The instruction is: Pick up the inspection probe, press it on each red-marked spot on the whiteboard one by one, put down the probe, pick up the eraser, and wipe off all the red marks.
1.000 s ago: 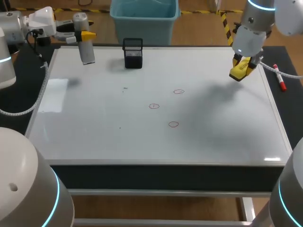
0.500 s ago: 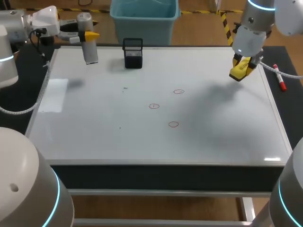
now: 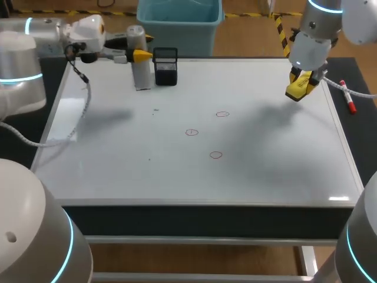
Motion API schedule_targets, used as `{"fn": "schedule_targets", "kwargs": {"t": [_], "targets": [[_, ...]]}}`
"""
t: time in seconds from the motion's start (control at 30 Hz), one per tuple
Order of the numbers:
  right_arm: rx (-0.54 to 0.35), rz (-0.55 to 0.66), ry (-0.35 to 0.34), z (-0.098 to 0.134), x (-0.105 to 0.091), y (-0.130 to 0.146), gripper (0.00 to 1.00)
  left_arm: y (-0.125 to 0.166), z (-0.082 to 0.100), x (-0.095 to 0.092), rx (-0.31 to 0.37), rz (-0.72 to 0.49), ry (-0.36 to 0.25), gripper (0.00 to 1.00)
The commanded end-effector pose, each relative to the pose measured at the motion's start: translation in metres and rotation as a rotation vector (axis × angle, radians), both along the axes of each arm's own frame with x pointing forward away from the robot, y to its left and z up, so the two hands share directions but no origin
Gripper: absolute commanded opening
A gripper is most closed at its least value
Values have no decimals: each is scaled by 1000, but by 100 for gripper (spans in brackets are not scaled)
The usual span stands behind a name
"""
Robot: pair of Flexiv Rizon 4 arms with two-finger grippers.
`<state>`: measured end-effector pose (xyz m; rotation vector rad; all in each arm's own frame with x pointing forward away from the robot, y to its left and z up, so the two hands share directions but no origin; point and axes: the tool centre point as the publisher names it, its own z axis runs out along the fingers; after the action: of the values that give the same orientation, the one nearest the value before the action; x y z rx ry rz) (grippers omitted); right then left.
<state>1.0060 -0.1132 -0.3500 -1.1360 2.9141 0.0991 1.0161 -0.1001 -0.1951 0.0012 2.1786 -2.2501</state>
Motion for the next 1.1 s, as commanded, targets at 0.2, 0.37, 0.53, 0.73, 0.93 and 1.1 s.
{"fn": "schedule_targets", "kwargs": {"t": [0.2,0.37,0.53,0.73,0.93,1.1], "targets": [[-3,1,-1,1,-1,-1,0,-62,-27,-17,-15,-57,10,0],[-3,1,-1,1,-1,-1,0,-85,-42,-27,-26,-75,31,0],[-3,1,-1,1,-1,-1,0,-102,-55,-34,-17,-88,41,0],[-3,1,-1,1,-1,-1,0,-116,-63,-39,-27,-109,51,0],[-3,1,-1,1,-1,-1,0,-127,-72,-52,-31,-122,65,0],[-3,1,-1,1,-1,-1,0,-131,-77,-63,-29,-132,77,0]]}}
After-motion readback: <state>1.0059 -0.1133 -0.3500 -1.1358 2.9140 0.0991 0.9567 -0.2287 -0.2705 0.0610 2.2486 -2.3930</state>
